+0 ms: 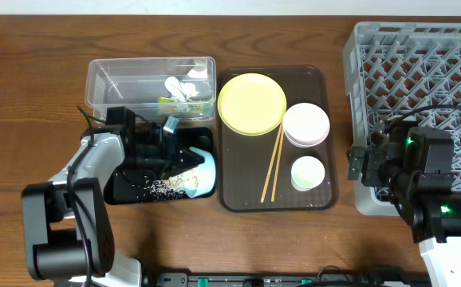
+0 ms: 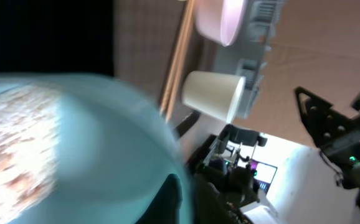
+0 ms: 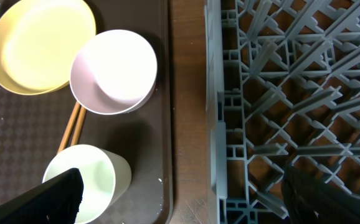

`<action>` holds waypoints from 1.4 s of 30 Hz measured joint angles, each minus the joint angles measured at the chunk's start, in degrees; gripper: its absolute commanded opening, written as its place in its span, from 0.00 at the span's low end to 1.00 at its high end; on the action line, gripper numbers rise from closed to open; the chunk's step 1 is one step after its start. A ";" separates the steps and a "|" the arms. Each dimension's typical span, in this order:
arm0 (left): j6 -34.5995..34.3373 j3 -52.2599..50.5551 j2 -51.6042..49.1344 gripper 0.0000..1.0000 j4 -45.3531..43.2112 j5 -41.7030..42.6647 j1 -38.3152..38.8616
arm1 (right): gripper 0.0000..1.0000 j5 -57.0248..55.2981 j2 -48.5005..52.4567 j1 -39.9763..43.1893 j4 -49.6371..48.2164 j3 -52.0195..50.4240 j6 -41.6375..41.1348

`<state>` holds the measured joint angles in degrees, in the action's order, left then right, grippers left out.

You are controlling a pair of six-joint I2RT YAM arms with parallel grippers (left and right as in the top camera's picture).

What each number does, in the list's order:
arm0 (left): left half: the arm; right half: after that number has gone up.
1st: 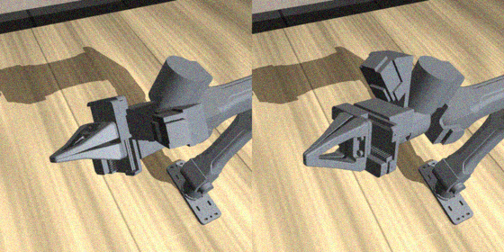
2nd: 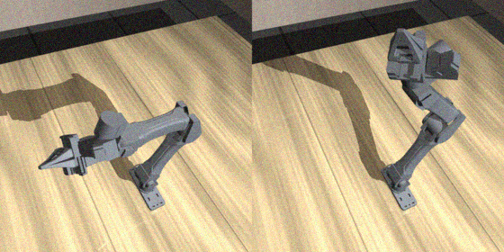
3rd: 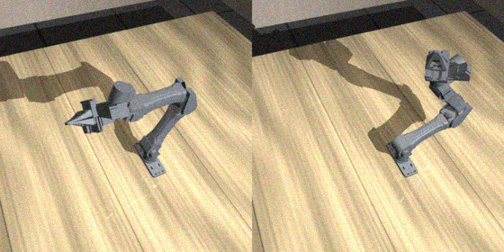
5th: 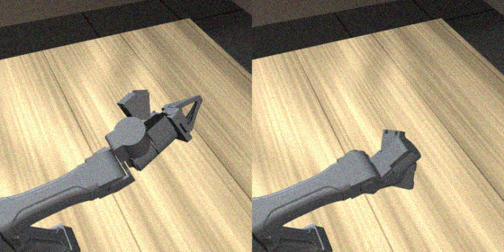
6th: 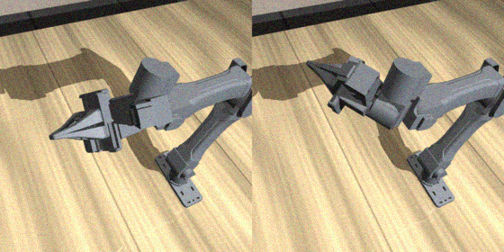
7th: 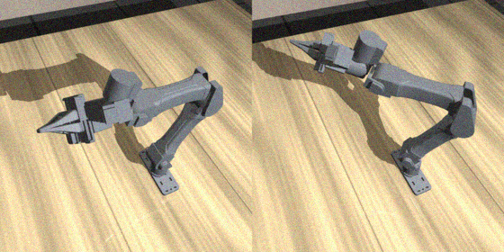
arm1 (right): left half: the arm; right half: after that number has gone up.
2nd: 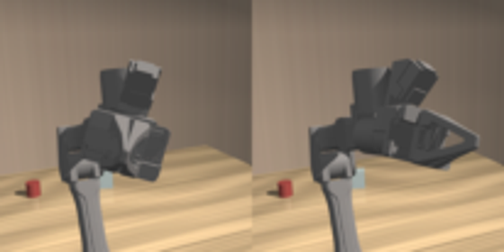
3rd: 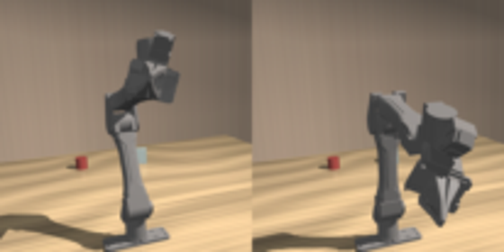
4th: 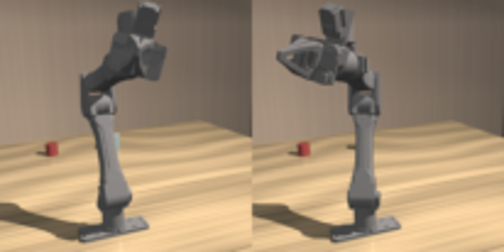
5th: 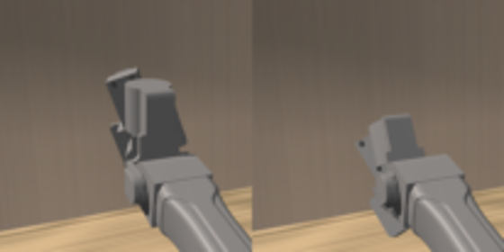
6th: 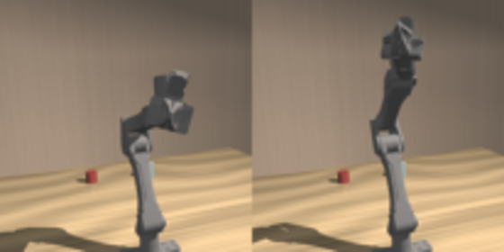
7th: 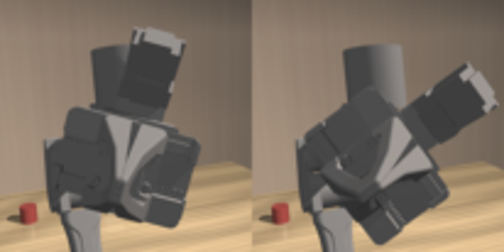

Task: Sort waste into correct bins and load items into the dishwasher rack
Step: 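Tip the blue bowl over the black tray to pour out the rice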

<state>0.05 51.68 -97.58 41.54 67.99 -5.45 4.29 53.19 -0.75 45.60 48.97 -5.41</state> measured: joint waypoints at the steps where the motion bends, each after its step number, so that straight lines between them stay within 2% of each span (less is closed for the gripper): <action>1: 0.00 0.00 0.09 0.38 -0.09 -0.83 0.00 | 0.99 0.00 0.00 0.00 0.00 0.00 0.00; 6: -0.22 -0.28 -0.48 0.38 0.07 -2.54 0.02 | 0.99 0.00 0.00 0.00 0.00 0.00 0.00; 8: -0.24 -0.31 -0.48 0.27 0.00 -2.60 0.33 | 0.99 0.00 0.00 0.00 0.00 0.00 0.00; 10: -0.33 -0.28 -0.46 0.08 -0.15 -1.90 0.81 | 0.99 0.00 0.00 0.00 0.00 0.00 0.00; 11: -0.48 -0.26 -0.44 0.06 -0.31 -1.05 1.27 | 0.99 0.00 0.00 0.00 -0.02 0.00 0.00; 21: -0.24 -0.20 -0.17 0.06 -0.33 -0.09 2.86 | 0.99 0.00 0.00 0.00 0.00 0.00 0.00; 34: -0.28 -0.42 -0.04 0.06 -0.26 15.82 -4.31 | 0.99 0.00 0.00 0.00 0.00 0.00 0.00; 42: -6.47 -0.42 -0.04 0.06 -0.26 19.41 -9.66 | 0.99 0.00 0.00 0.00 0.00 0.00 0.00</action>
<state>-6.42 51.27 -97.62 41.28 87.39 -15.11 4.29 53.19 -0.75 45.60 48.97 -5.41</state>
